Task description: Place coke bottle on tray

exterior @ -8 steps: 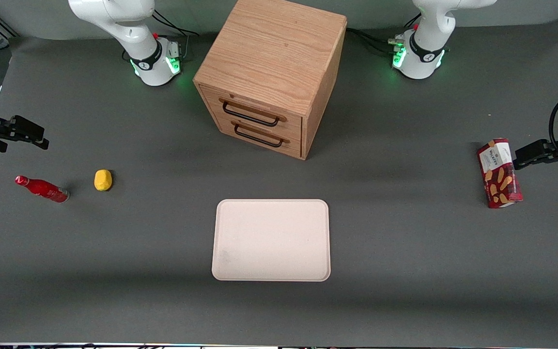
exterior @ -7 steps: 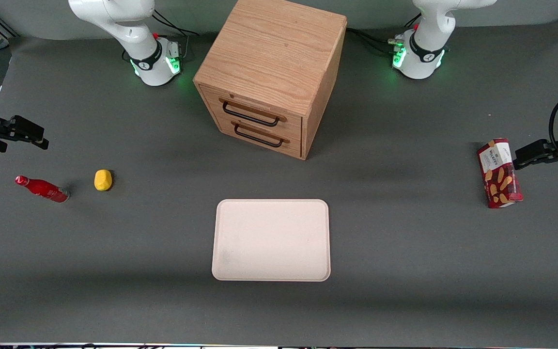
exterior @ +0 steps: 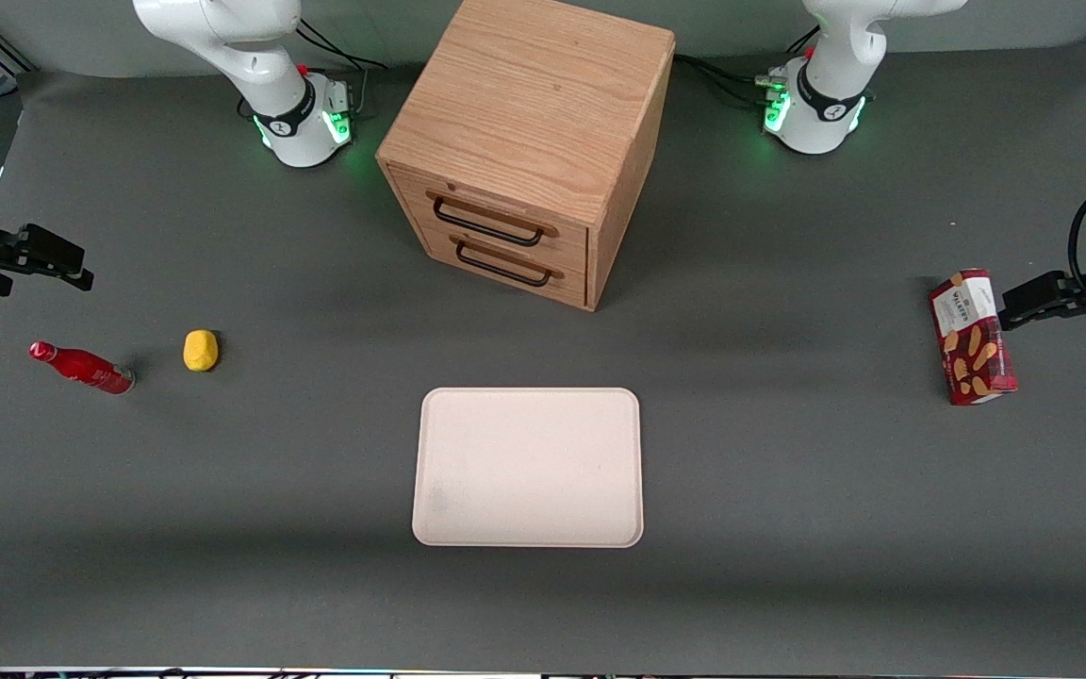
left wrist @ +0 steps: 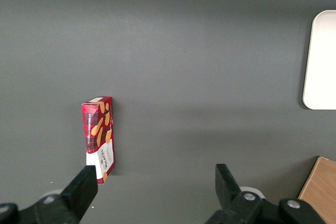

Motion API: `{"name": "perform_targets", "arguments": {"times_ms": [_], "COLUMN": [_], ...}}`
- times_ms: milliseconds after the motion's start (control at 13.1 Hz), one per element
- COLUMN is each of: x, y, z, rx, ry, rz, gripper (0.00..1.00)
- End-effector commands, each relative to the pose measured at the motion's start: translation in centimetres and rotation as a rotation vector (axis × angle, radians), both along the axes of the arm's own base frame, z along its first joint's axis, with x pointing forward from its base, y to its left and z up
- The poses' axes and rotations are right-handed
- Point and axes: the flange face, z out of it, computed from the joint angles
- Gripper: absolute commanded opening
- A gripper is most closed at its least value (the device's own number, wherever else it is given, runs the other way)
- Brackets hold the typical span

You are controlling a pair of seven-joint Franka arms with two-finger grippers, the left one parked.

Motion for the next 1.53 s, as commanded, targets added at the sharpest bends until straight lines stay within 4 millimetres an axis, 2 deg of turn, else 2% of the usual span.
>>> {"name": "perform_targets", "arguments": {"times_ms": [0, 153, 230, 459, 689, 918, 1148, 1224, 1454], "x": [-0.4, 0.0, 0.1, 1.2, 2.1, 1.4, -0.7, -1.3, -1.5], "y": [-0.1, -1.3, -3.5, -8.3, -14.3, -20.5, -25.0, -26.2, -26.8], "z": [0.1, -0.2, -0.7, -1.3, -1.8, -1.3, -1.2, -1.2, -2.4], "rx": [-0.02, -0.021, -0.018, -0.014, -0.02, -0.033, -0.006, 0.004, 0.013], "ry": [0.016, 0.02, 0.028, 0.023, 0.023, 0.012, 0.001, -0.005, 0.005], "rz": [-0.01, 0.004, 0.013, 0.061, 0.143, 0.212, 0.158, 0.142, 0.165], "gripper": [1.0, 1.0, 1.0, 1.0, 1.0, 1.0, 1.0, 1.0, 1.0]}}
